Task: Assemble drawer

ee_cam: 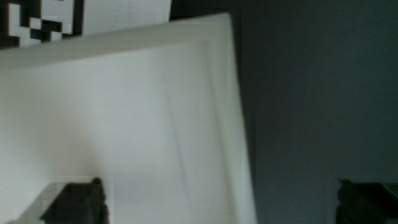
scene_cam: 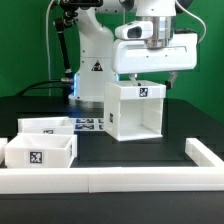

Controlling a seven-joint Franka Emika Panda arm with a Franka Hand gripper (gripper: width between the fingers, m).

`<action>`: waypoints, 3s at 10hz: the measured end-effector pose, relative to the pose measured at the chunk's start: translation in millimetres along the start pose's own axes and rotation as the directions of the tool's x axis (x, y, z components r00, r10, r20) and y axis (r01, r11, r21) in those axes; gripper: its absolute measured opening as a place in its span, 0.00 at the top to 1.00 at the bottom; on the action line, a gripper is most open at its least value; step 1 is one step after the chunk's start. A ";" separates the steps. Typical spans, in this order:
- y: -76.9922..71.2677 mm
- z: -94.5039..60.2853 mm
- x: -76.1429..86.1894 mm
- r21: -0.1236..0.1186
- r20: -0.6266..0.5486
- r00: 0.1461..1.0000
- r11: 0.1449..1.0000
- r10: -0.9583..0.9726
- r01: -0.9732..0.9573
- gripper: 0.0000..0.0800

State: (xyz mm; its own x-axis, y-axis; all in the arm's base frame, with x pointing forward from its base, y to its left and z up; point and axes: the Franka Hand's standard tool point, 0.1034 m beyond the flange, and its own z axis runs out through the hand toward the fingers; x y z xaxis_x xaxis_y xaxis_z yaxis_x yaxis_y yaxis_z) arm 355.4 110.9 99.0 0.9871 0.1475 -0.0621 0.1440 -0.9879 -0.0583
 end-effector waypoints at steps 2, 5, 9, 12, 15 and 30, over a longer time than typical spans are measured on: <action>0.0 0.0 0.0 0.000 0.000 1.000 1.000 0.000 0.000 0.19; 0.0 0.0 0.0 0.000 0.000 1.000 1.000 0.000 0.000 0.34; 0.0 0.0 0.0 0.000 0.000 1.000 1.000 0.000 0.000 0.91; 0.0 -0.2 0.4 0.000 -0.001 1.000 1.000 0.000 0.000 0.95; 0.8 -0.5 1.3 0.000 -0.001 1.000 1.000 0.003 -0.003 0.95; 31.2 -9.1 123.6 0.028 -0.095 0.980 0.985 0.174 -0.173 0.95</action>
Offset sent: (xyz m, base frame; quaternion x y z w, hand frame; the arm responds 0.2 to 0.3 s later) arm 0.0000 0.0000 0.0000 0.0000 0.0000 0.0000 1.0000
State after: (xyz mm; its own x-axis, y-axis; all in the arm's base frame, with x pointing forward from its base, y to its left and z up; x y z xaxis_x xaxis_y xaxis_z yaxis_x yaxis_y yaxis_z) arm 482.6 97.9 98.6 0.9992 -0.0323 0.0235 -0.0305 -0.9967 -0.0746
